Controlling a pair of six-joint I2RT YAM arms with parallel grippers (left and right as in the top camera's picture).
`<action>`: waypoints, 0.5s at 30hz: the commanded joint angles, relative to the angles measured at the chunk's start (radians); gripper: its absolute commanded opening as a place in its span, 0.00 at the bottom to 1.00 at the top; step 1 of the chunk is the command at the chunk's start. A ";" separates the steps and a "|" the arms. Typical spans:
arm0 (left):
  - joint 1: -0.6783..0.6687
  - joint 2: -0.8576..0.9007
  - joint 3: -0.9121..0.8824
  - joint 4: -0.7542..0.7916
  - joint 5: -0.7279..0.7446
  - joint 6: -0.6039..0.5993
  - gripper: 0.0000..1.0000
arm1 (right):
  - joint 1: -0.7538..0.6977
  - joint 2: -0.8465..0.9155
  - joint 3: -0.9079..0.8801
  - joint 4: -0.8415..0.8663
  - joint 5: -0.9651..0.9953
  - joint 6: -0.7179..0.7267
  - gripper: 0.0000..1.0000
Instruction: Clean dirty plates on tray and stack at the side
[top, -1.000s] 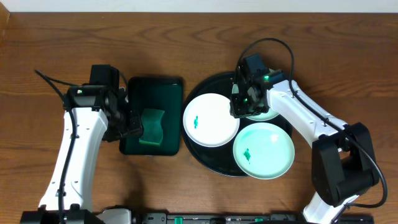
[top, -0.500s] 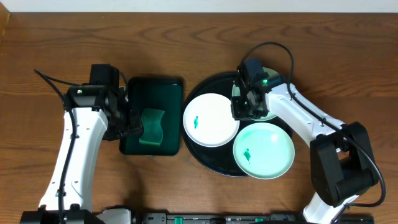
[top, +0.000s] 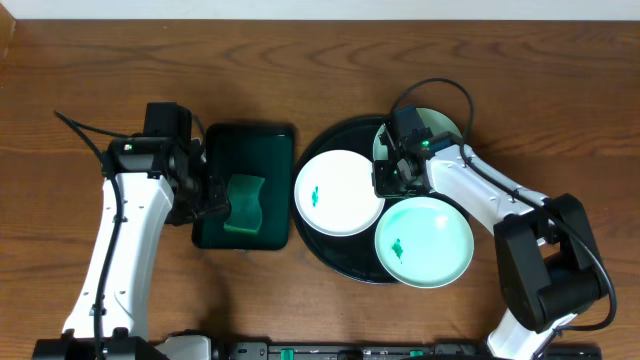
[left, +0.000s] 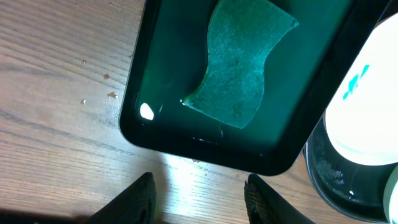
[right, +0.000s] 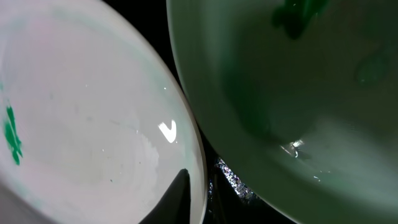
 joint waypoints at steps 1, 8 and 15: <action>-0.002 -0.010 -0.006 0.006 -0.006 0.003 0.47 | 0.010 0.000 -0.008 0.002 0.011 0.008 0.10; -0.002 -0.010 -0.006 0.013 -0.006 0.003 0.48 | 0.011 0.000 -0.033 0.033 0.012 0.044 0.12; -0.002 -0.010 -0.006 0.026 -0.006 0.003 0.49 | 0.011 0.000 -0.033 0.033 0.013 0.045 0.01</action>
